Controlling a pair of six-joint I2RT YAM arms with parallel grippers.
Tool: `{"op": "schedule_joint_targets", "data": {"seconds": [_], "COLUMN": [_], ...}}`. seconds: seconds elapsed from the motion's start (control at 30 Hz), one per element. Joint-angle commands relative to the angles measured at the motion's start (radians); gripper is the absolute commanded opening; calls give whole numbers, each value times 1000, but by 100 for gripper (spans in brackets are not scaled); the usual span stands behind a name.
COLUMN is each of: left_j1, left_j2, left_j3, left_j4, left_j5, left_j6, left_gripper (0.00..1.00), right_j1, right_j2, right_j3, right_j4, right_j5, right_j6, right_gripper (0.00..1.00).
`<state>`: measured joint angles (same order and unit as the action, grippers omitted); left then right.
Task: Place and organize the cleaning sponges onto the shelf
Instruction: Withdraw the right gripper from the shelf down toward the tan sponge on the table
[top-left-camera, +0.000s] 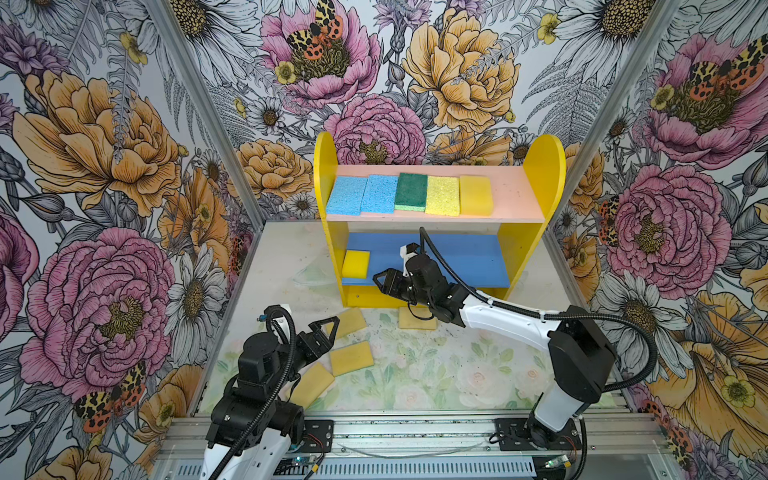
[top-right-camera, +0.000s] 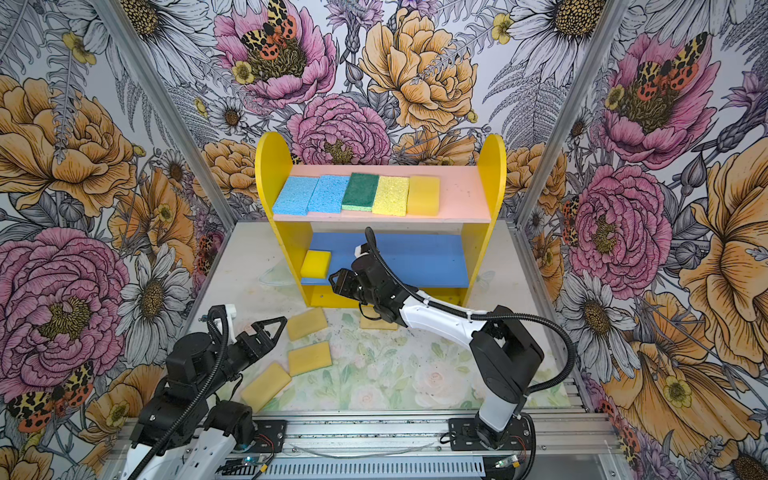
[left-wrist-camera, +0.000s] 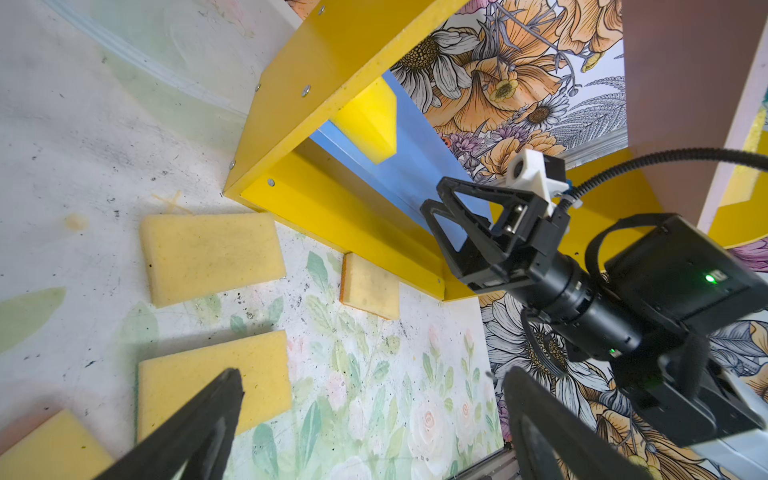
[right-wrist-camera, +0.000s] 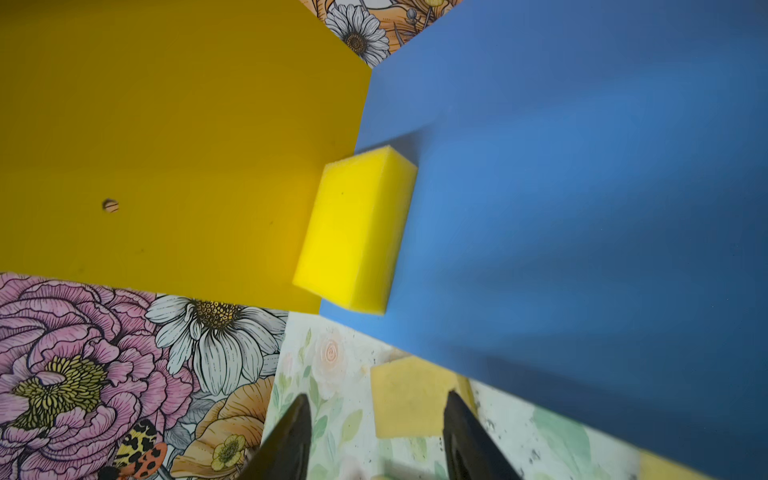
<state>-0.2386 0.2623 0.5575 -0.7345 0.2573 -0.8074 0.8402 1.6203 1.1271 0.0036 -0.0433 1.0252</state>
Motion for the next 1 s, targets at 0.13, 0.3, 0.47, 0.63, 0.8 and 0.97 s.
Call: {"op": "schedule_joint_targets", "data": {"seconds": [0.13, 0.3, 0.47, 0.63, 0.8, 0.97], "left_j1": [-8, -85, -225, -265, -265, -258], "left_j2": [82, 152, 248, 280, 263, 234], "left_j3": [-90, -155, -168, -196, -214, -221], "left_j4": [165, 307, 379, 433, 448, 424], "left_j5": [137, 140, 61, 37, 42, 35], "left_j6": [-62, -131, -134, -155, -178, -178], "left_gripper": [99, 99, 99, 99, 99, 99], "right_j1": [54, 9, -102, -186, -207, -208], "right_j2": [-214, -282, -300, -243, -148, -78], "right_j3": [-286, -429, -507, -515, -445, -391], "right_j4": [-64, -106, -116, -118, -117, -106], "right_j5": [98, 94, 83, 54, 30, 20], "right_j6": [116, 112, 34, -53, -133, -158], "right_gripper": [54, 58, 59, 59, 59, 58]}}
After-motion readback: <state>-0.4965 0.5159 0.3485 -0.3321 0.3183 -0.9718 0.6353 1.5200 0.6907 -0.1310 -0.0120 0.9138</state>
